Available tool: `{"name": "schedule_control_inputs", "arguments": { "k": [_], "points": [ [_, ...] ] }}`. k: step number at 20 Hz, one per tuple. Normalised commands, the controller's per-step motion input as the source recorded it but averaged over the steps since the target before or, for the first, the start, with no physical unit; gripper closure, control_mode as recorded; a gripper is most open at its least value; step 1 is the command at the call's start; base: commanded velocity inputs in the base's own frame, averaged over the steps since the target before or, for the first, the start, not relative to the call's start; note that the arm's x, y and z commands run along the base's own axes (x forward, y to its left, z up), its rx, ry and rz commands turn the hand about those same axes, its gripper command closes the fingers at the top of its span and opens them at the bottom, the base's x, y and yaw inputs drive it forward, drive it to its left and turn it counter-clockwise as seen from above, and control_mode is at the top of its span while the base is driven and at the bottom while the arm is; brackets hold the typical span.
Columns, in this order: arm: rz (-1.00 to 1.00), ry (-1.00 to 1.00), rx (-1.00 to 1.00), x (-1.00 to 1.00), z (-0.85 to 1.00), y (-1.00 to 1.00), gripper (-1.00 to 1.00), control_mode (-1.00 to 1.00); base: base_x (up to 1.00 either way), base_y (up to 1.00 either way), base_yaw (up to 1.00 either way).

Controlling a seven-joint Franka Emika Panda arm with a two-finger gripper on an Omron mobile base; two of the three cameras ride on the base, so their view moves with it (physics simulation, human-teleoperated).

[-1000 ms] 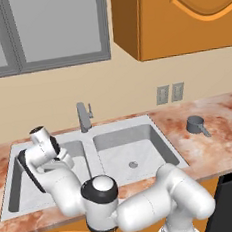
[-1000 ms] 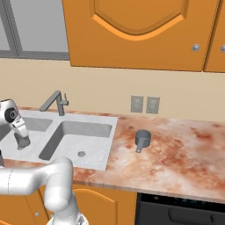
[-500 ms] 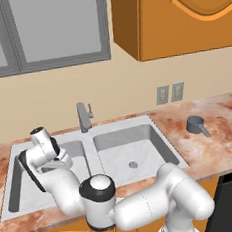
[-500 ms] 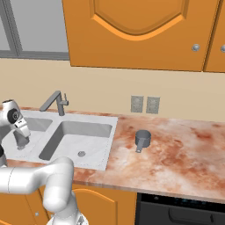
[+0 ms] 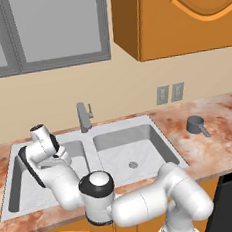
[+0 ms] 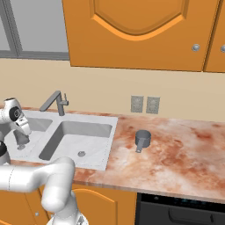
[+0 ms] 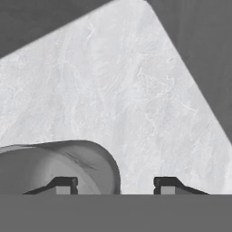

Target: Move any existing items from the left basin to the right basin for drying. Then move the measuring cup from the counter to the left basin of the sink for washing.

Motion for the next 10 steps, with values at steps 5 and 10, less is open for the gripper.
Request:
{"name": "schedule_control_inputs", "arguments": {
  "k": [5, 10],
  "points": [
    [0.00, 0.01, 0.00, -0.01, -0.10, 0.02, 1.00, -1.00, 0.00, 0.00, 0.00],
    [0.00, -0.06, 0.00, -0.19, 0.00, 0.00, 1.00, -1.00, 0.00, 0.00, 0.00]
  ]
}}
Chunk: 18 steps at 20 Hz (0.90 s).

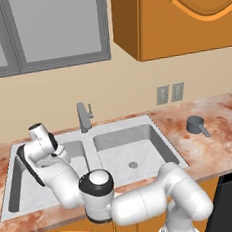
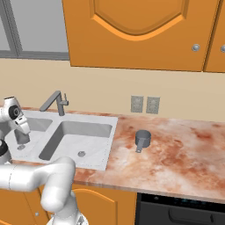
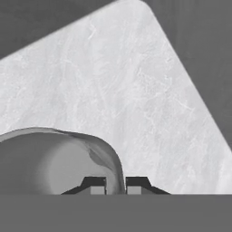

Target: Move any existing items from the left basin to the right basin for drying. Then move the measuring cup from the counter to the left basin of the sink for washing.

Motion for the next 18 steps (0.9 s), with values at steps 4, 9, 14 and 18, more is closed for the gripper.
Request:
{"name": "schedule_control_inputs", "arguments": {
  "k": [4, 9, 14, 18],
  "points": [
    [0.00, -0.19, 0.00, -0.35, 0.21, 0.00, 1.00, -1.00, 0.00, 0.00, 0.00],
    [0.00, -0.16, 0.01, -0.35, 0.38, -0.03, 1.00, -1.00, 0.00, 0.00, 0.00],
    [0.00, -0.11, 0.03, -0.42, 0.39, -0.18, 1.00, -1.00, 0.00, 0.00, 0.00],
    [0.00, -0.09, 0.05, -0.49, 0.45, -0.22, 1.00, -1.00, 0.00, 0.00, 0.00]
  ]
}}
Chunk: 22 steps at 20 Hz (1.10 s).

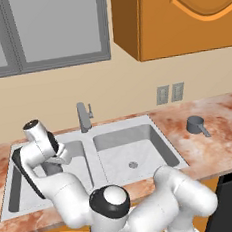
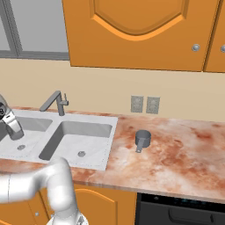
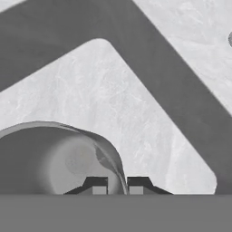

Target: Move any existing items from the left basin to the right basin for drying. Then move the measuring cup from the counter to the left basin of the sink for washing.

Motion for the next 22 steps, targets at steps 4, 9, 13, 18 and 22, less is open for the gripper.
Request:
{"name": "schedule_control_inputs", "arguments": {
  "k": [4, 9, 13, 18, 22],
  "points": [
    [0.00, -0.06, 0.07, -0.45, 0.45, -0.18, 1.00, -1.00, 0.00, 0.00, 0.00],
    [0.00, -0.04, 0.07, -0.35, 0.46, -0.23, 1.00, -1.00, 0.00, 0.00, 0.00],
    [0.00, -0.03, 0.04, -0.26, 0.48, -0.27, 1.00, -1.00, 0.00, 0.00, 0.00],
    [0.00, 0.00, 0.00, -0.14, 0.53, -0.31, 1.00, -1.00, 0.00, 0.00, 0.00],
    [0.00, 0.00, 0.02, -0.11, 0.41, -0.34, 1.00, -1.00, 0.00, 0.00, 0.00]
  ]
}}
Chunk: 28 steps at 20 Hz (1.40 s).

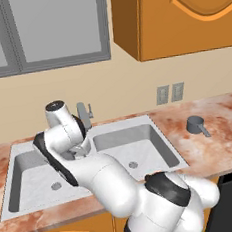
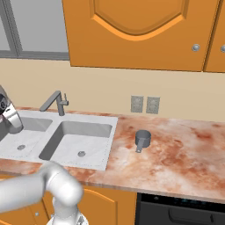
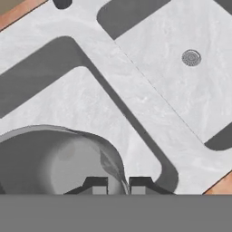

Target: Move any existing items from the left basin to the right basin for drying. Then move the measuring cup from the counter to the left basin of the sink for washing.

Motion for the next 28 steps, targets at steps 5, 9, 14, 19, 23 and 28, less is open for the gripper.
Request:
{"name": "schedule_control_inputs", "arguments": {
  "k": [5, 9, 14, 19, 23, 28],
  "points": [
    [-0.02, 0.01, 0.03, -0.20, 0.20, -0.43, 1.00, -1.00, 0.00, 0.00, 0.00],
    [-0.02, 0.00, 0.05, -0.30, 0.08, -0.53, 1.00, -1.00, 0.00, 0.00, 0.00],
    [-0.02, 0.00, 0.05, -0.31, 0.07, -0.56, 1.00, -1.00, 0.00, 0.00, 0.00],
    [-0.01, 0.00, 0.05, -0.31, 0.00, -0.58, 1.00, -1.00, 0.00, 0.00, 0.00],
    [0.00, 0.00, 0.04, -0.19, 0.00, -0.61, 1.00, -1.00, 0.00, 0.00, 0.00],
    [0.00, 0.00, 0.02, -0.04, 0.00, -0.62, 1.00, -1.00, 0.00, 0.00, 0.00]
  ]
}}
